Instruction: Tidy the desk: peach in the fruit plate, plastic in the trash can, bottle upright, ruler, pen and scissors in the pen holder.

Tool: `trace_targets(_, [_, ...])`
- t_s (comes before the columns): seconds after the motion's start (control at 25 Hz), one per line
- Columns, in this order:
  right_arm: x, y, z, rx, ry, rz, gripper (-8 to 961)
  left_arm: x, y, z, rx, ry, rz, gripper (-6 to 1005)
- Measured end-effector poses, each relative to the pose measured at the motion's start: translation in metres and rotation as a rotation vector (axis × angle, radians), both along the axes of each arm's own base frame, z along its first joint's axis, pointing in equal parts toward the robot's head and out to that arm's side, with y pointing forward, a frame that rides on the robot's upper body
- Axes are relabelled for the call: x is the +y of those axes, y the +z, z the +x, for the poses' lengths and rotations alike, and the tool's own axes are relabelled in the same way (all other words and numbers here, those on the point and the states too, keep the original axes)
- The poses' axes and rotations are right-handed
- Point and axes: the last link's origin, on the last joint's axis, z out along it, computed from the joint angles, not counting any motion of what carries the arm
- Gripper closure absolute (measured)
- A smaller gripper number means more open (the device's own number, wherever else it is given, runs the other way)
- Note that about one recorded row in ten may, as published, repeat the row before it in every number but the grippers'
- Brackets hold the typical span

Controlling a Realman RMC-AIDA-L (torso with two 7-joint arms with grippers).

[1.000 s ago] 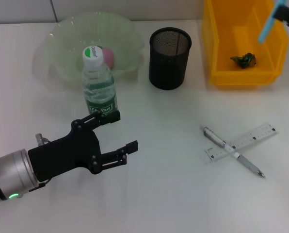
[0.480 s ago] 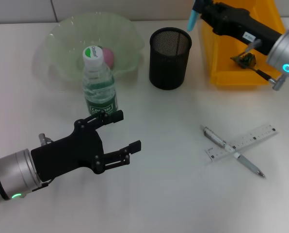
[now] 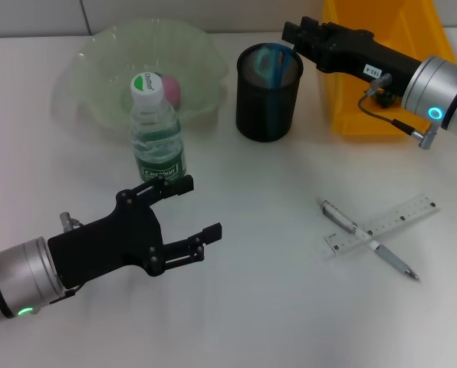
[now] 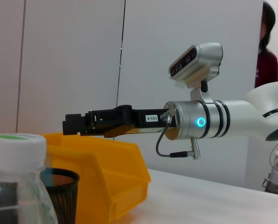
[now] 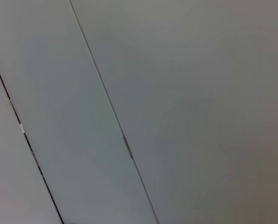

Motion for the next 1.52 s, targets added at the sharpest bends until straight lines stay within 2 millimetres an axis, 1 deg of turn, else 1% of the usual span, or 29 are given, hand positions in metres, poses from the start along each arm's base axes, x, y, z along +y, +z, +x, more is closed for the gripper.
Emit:
trace_targets(0.04, [0.0,0.001,0.0,0.002,-0.001,-0.001,661,0.0,0.0,0.0,0.0,0.0,0.0,170])
trace_targets(0.24, [-0.002,0.004,-0.002,0.016,0.016,-0.028,474,-0.001,0.0,0.0,0.0,0.001,-0.002,170])
trace_targets(0.28, [-0.006,0.012,-0.004,0.039,0.047,-0.04,437,-0.001,0.0,0.0,0.0,0.002,-0.002,170])
trace_targets(0.32, [-0.009,0.017,-0.005,0.051,0.064,-0.049,426,-0.001,-0.001,-0.001,-0.001,0.003,-0.003,170])
trace_targets(0.36, [-0.009,0.017,-0.005,0.051,0.064,-0.049,416,-0.001,-0.001,-0.001,-0.001,0.003,-0.003,170])
trace_targets(0.4, [-0.018,0.032,-0.007,0.064,0.117,-0.069,405,-0.001,-0.001,-0.001,-0.002,0.003,-0.003,170])
trace_targets(0.44, [-0.018,0.032,-0.007,0.064,0.117,-0.069,395,-0.001,-0.001,-0.001,-0.002,0.003,-0.003,170])
trace_targets(0.48, [-0.029,0.047,-0.009,0.047,0.162,-0.108,384,-0.002,-0.001,-0.001,-0.002,0.004,-0.004,170])
trace_targets(0.52, [-0.029,0.047,-0.009,0.047,0.162,-0.108,365,-0.002,-0.001,-0.001,-0.003,0.006,-0.005,170])
trace_targets(0.56, [-0.035,0.055,-0.011,0.029,0.181,-0.136,347,-0.002,-0.001,-0.001,-0.003,0.006,-0.005,170])
trace_targets(0.64, [-0.049,0.068,-0.016,-0.031,0.232,-0.191,309,-0.003,-0.001,-0.001,-0.004,0.008,-0.006,170])
trace_targets(0.68, [-0.066,0.079,-0.021,-0.113,0.285,-0.271,290,-0.003,-0.001,-0.001,-0.005,0.008,-0.006,170])
trace_targets(0.72, [-0.066,0.079,-0.021,-0.113,0.285,-0.271,272,-0.004,-0.001,-0.001,-0.006,0.01,-0.008,170])
trace_targets(0.8, [-0.077,0.085,-0.024,-0.19,0.302,-0.354,234,-0.004,-0.001,-0.002,-0.008,0.012,-0.01,170])
trace_targets(0.84, [-0.083,0.088,-0.025,-0.255,0.313,-0.409,216,-0.004,-0.001,-0.002,-0.008,0.012,-0.01,170])
trace_targets(0.88, [-0.093,0.093,-0.027,-0.355,0.323,-0.484,197,-0.005,-0.001,-0.002,-0.009,0.014,-0.011,170])
trace_targets(0.92, [-0.093,0.093,-0.027,-0.355,0.323,-0.484,188,-0.006,-0.001,-0.002,-0.012,0.016,-0.014,170])
trace_targets(1.08, [-0.109,0.095,-0.023,-0.576,0.301,-0.62,150,-0.007,-0.002,-0.001,-0.016,0.013,-0.02,170])
trace_targets(1.2, [-0.111,0.095,-0.02,-0.694,0.269,-0.655,142,-0.007,-0.003,-0.001,-0.017,0.013,-0.022,170])
trace_targets(1.24, [-0.11,0.095,-0.019,-0.772,0.257,-0.667,142,-0.007,-0.003,-0.001,-0.017,0.013,-0.022,170])
trace_targets(1.36, [-0.109,0.095,-0.02,-0.809,0.257,-0.675,143,-0.007,-0.003,-0.001,-0.018,0.013,-0.023,170])
trace_targets(1.4, [-0.106,0.093,-0.022,-0.885,0.259,-0.693,144,-0.007,-0.003,-0.001,-0.018,0.012,-0.023,170])
trace_targets(1.44, [-0.106,0.093,-0.022,-0.885,0.259,-0.693,144,-0.007,-0.003,-0.001,-0.015,0.013,-0.023,170])
trace_targets(1.48, [-0.103,0.089,-0.025,-0.947,0.276,-0.712,144,-0.006,-0.003,-0.001,-0.014,0.013,-0.023,170])
trace_targets(1.52, [-0.103,0.089,-0.025,-0.947,0.276,-0.712,145,-0.006,-0.003,-0.001,-0.014,0.013,-0.023,170])
